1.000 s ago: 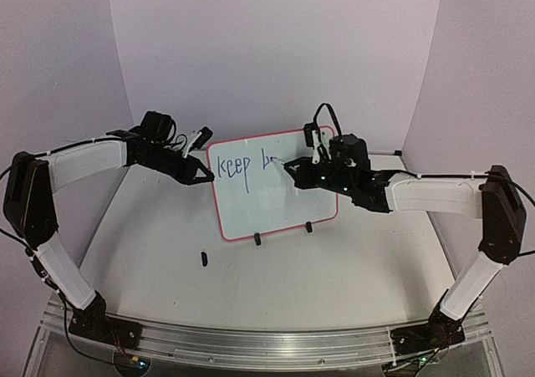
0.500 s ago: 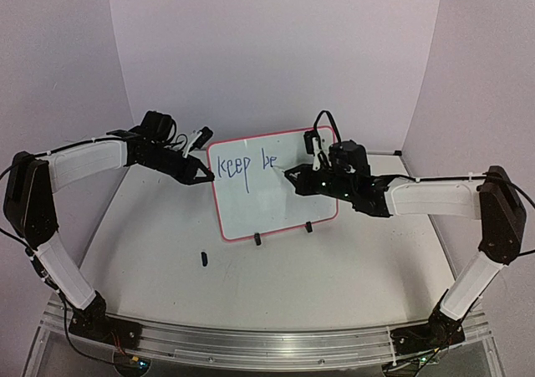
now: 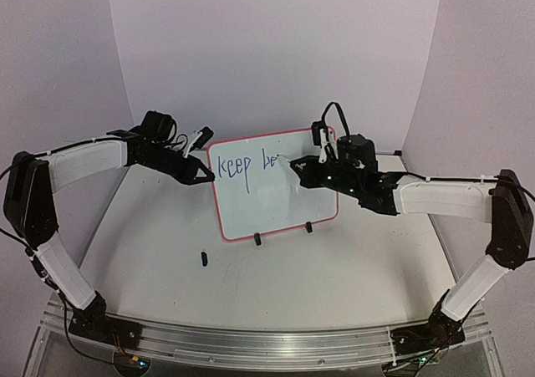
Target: Write a sentence on the whiteboard
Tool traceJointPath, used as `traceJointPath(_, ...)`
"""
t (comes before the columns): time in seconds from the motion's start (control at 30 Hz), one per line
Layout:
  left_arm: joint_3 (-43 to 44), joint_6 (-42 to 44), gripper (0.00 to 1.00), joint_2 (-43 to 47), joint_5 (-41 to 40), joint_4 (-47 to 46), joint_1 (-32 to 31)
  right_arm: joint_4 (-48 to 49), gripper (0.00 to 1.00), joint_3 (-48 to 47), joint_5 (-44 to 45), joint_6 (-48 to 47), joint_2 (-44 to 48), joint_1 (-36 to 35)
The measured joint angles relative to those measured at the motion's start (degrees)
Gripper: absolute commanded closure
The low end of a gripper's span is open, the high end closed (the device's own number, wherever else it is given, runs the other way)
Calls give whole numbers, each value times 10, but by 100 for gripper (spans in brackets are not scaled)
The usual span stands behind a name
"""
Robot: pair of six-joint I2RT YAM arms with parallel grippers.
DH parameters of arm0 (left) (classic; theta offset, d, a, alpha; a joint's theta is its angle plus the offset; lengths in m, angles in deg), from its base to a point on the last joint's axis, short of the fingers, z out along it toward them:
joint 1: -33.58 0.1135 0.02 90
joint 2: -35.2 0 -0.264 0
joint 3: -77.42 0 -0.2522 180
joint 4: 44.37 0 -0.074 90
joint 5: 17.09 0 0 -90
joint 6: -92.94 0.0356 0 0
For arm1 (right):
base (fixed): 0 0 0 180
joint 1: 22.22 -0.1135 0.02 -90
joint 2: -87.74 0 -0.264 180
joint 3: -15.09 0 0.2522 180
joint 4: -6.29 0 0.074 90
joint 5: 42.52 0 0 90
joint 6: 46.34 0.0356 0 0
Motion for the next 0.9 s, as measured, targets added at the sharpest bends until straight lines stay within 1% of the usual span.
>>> traceJointPath(0.33,0,3,100,0,0,0,-2,-6,100,-5,9,-17,12,0)
traceJointPath(0.57,0,4,100,0,0,-1,-3,-7,100,-33,13,-28,3,0)
traceJointPath(0.9,0,4,100,0,-1,-2,-4,-10,100,-34,26,-32,-17,0)
